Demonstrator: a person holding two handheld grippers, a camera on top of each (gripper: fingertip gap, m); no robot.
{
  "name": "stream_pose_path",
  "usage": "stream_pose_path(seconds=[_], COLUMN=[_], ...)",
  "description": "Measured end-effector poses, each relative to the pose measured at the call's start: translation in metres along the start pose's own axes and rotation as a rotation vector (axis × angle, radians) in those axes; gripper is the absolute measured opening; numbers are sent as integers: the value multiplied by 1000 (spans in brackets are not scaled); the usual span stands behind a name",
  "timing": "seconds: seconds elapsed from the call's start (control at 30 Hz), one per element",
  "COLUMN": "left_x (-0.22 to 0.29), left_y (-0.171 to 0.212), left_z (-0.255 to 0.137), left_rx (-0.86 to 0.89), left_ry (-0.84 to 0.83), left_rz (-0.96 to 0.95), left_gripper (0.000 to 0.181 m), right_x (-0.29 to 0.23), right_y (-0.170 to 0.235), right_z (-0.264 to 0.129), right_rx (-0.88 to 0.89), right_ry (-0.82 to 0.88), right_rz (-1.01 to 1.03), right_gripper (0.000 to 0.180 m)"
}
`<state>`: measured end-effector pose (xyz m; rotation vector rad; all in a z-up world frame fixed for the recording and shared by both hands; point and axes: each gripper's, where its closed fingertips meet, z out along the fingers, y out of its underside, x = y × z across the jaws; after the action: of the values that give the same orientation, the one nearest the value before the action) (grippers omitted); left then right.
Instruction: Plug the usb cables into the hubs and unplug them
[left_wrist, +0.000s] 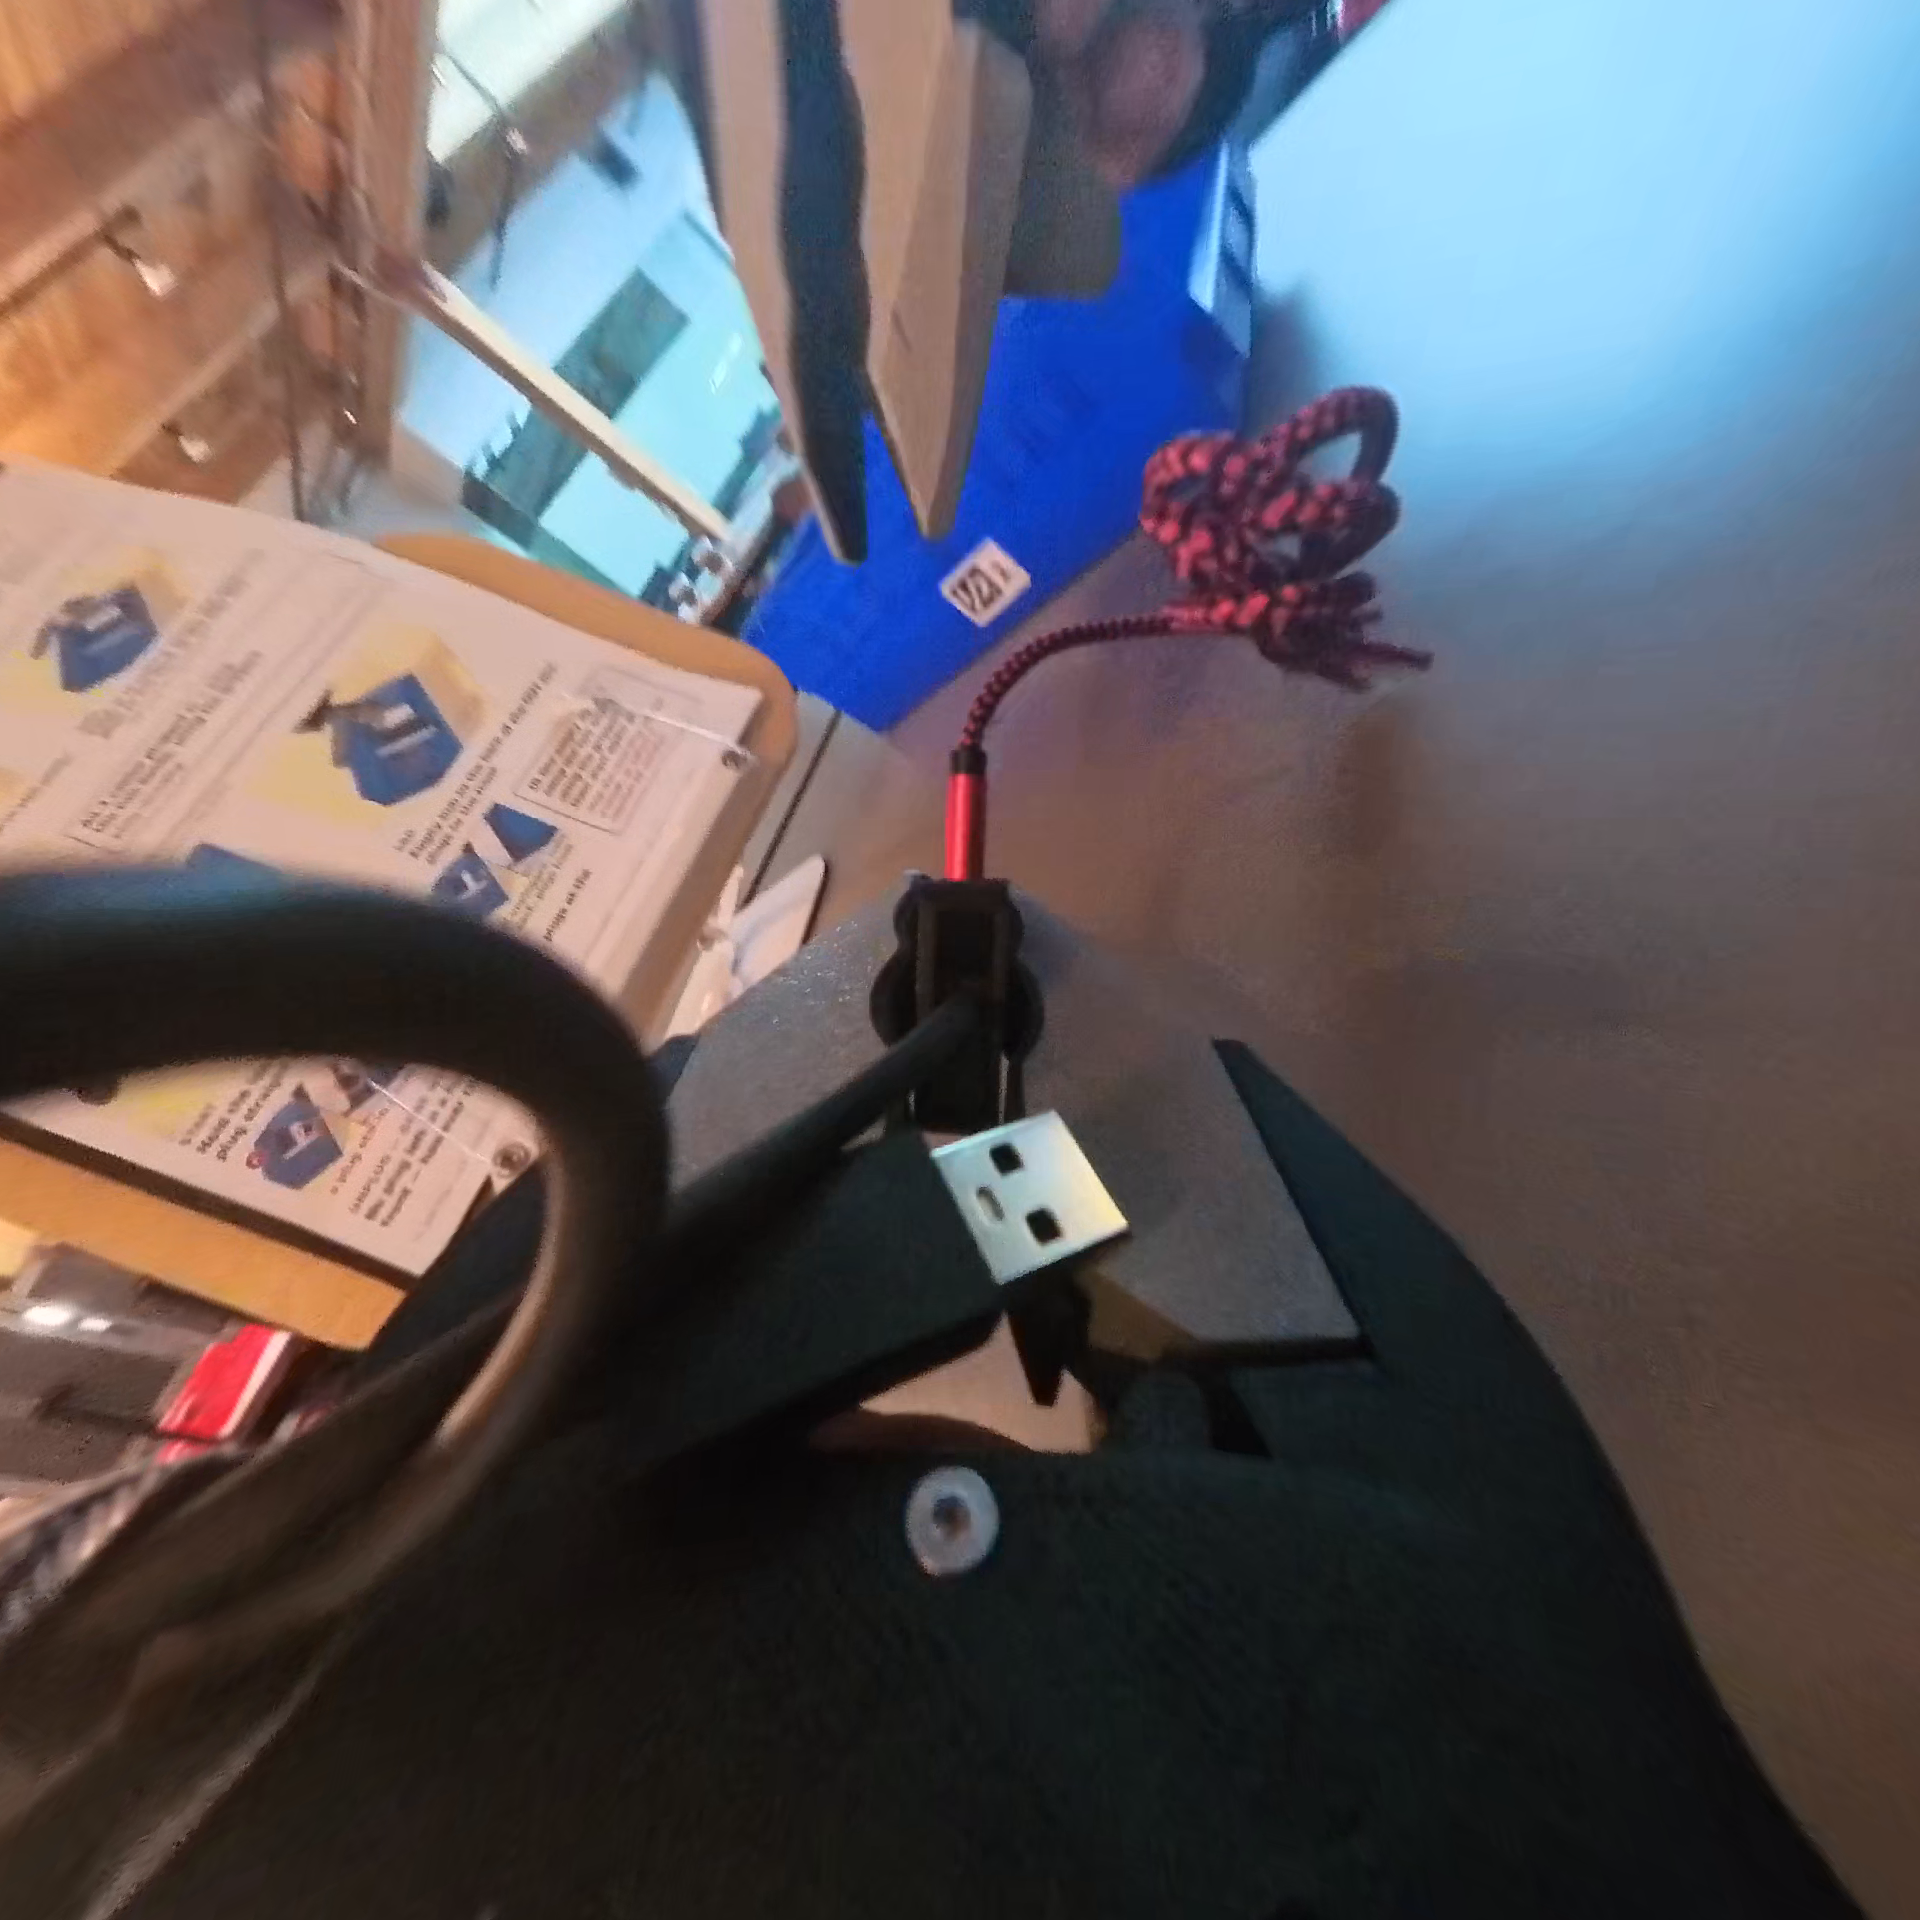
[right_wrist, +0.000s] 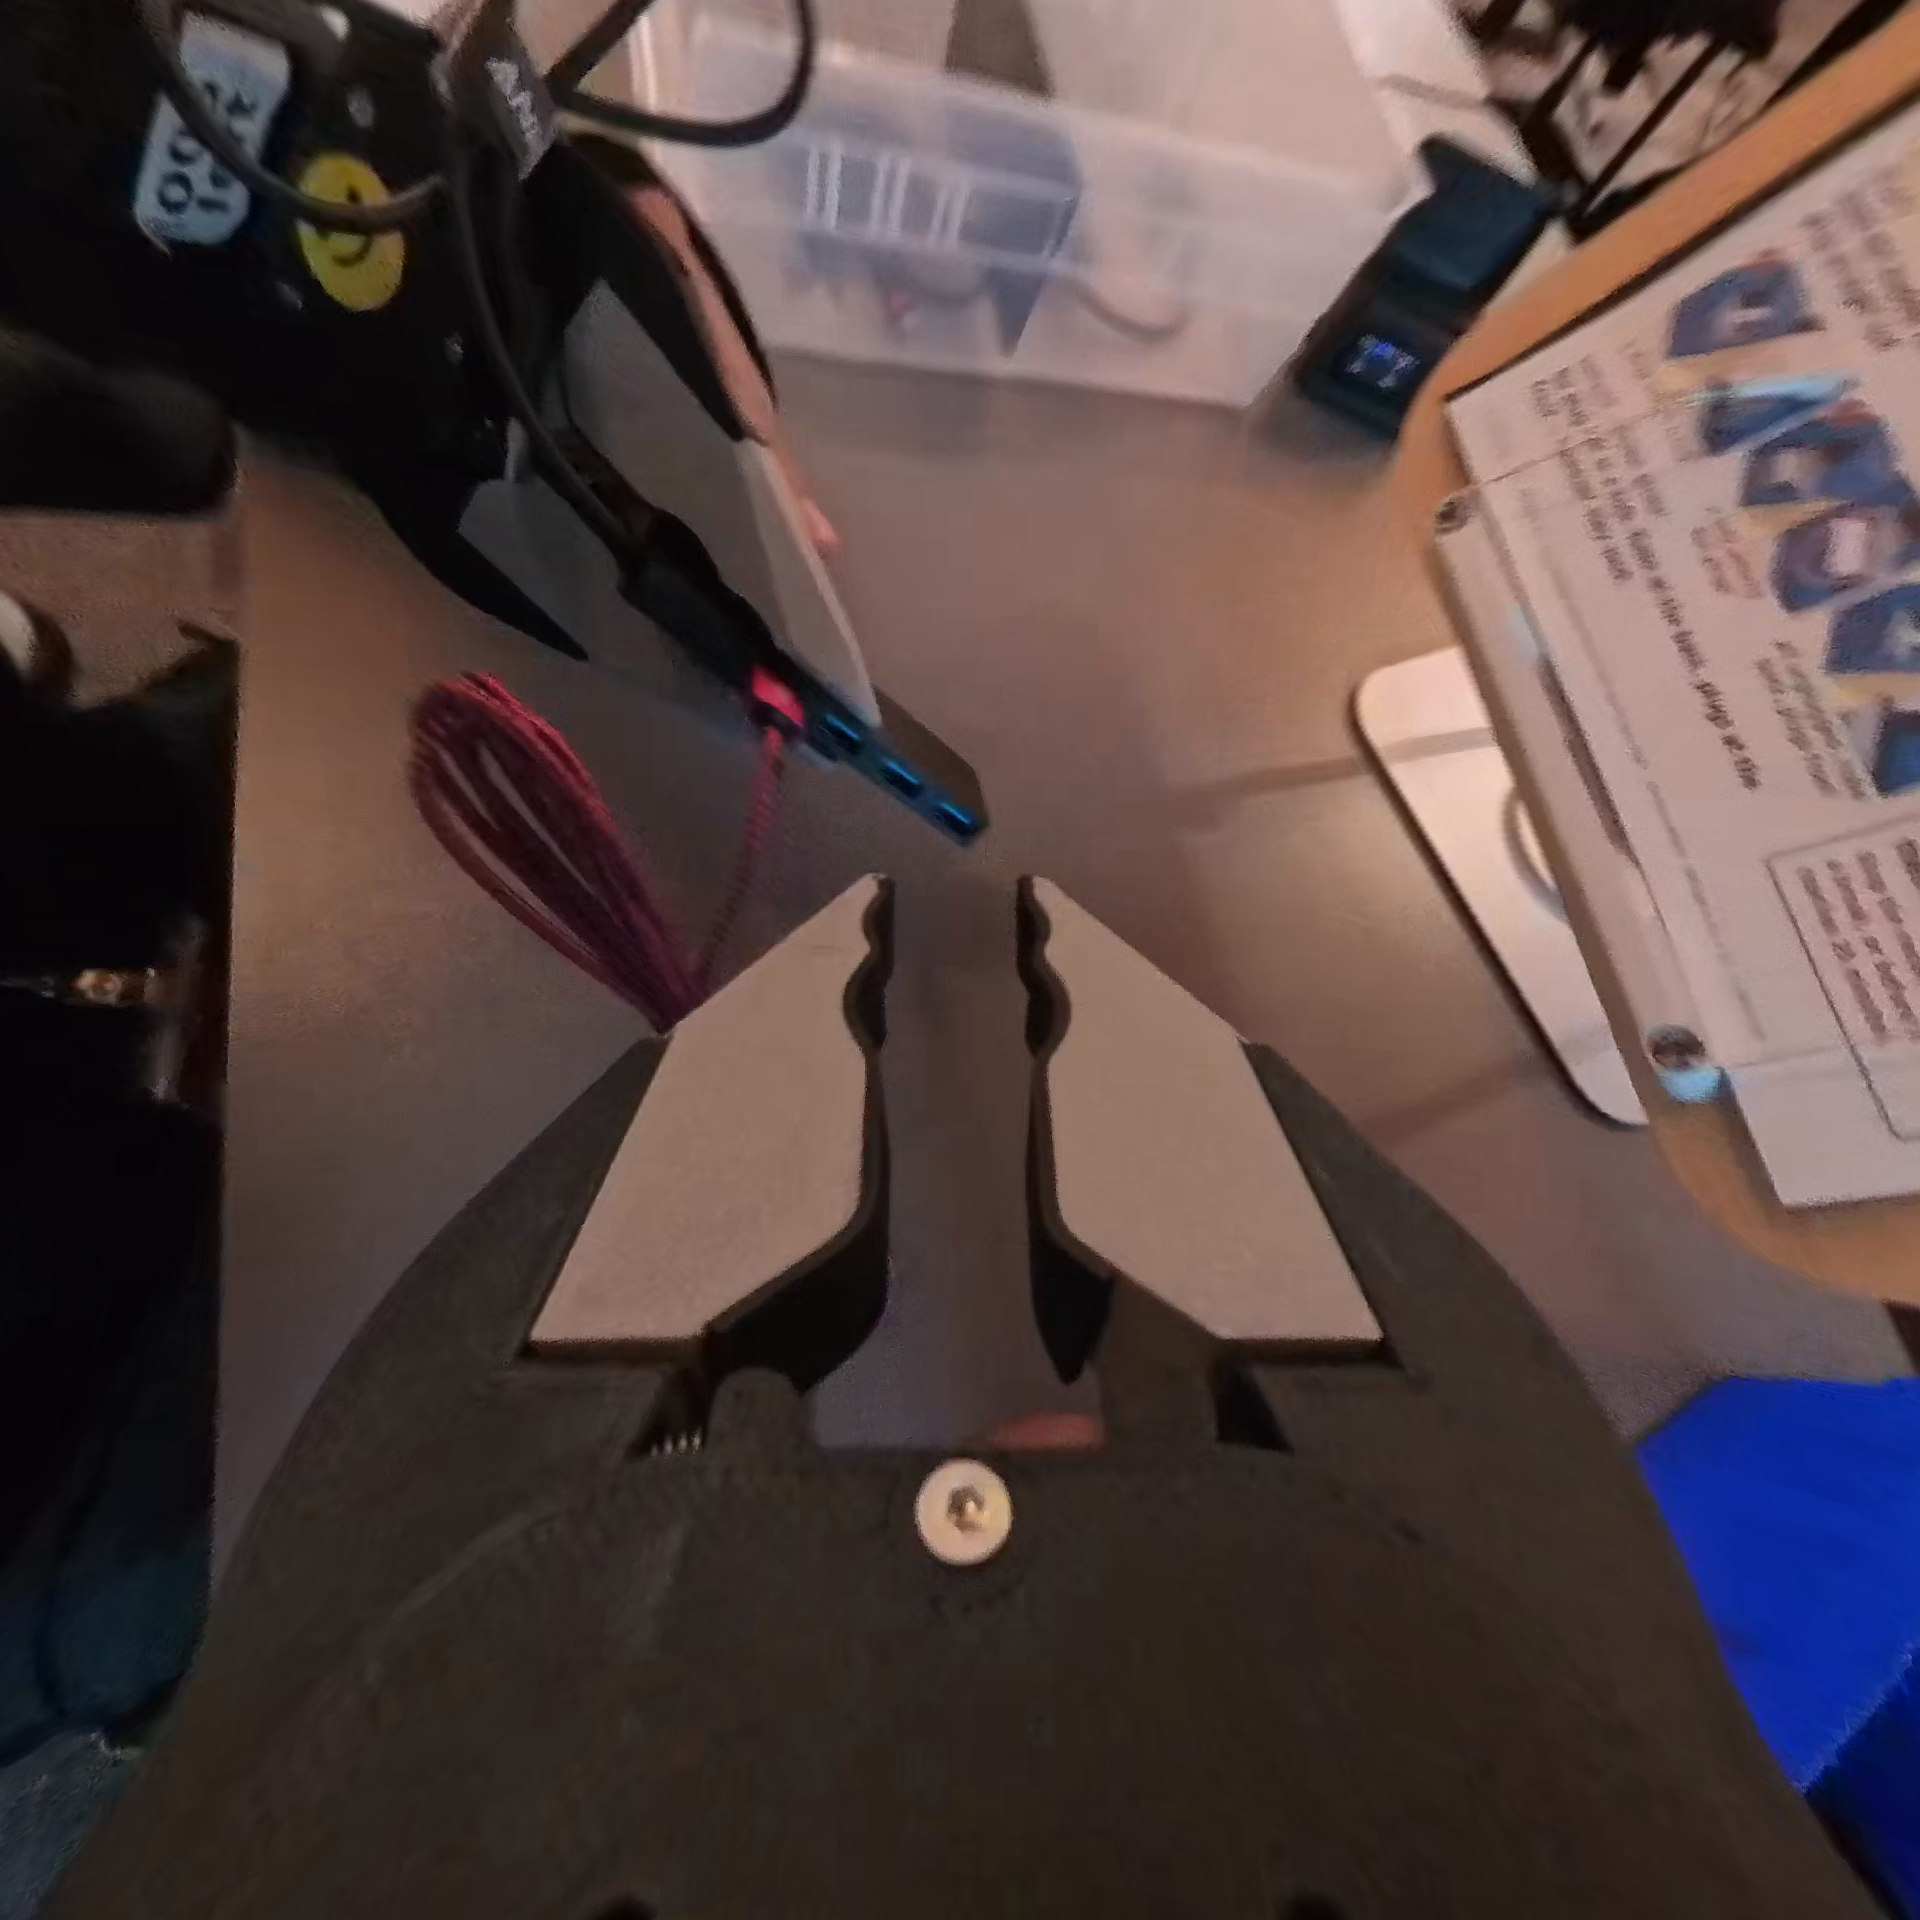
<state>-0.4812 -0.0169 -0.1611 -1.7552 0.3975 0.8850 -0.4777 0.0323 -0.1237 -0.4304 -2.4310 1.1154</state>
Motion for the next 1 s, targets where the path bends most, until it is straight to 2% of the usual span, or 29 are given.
stream_pose_path(seconds=[0.03, 0.13, 0.23, 0.27, 0.37, 0.43, 0.5, 0.53, 0.63, 0.73, 0.83, 1.0], left_x=[-1, 3, 10, 10, 13, 13, 8, 4, -3, 0, 7, 7], left_y=[-9, -36, -54, -58, -64, -63, -63, -61, -51, -37, -20, -20], left_z=[-4, -17, -23, -23, -25, -28, -28, -27, -19, -7, 4, 3], left_rx=[61, 235, 334, 352, 401, 408, 413, 406, 346, 248, 142, 141], left_ry=[10, 65, 136, 145, 230, 292, 328, 320, 259, 250, 244, 220], left_rz=[-13, -53, -147, -185, -316, -419, -534, -564, -587, -630, -632, -584], left_gripper=[7, 7, 7, 7, 7, 7, 15, 19, 45, 46, 44, 32], right_x=[8, -3, -39, -52, -62, -64, -65, -62, -48, -20, 46, 170], right_y=[2, 3, -1, -1, -2, -4, -6, -7, -14, -20, -11, 35], right_z=[-7, -6, 13, 19, 37, 38, 32, 25, -10, -54, -106, -190], right_rx=[21, 64, 61, 60, 58, 89, 123, 149, 238, 280, 168, -147], right_ry=[11, -53, -155, -189, -147, -107, -68, -39, 57, 189, 458, 842], right_rz=[21, 3, -96, -138, -223, -243, -210, -181, -107, -49, -21, 134], right_gripper=[20, 26, 48, 47, 13, 9, 8, 8, 7, 7, 8, 8])
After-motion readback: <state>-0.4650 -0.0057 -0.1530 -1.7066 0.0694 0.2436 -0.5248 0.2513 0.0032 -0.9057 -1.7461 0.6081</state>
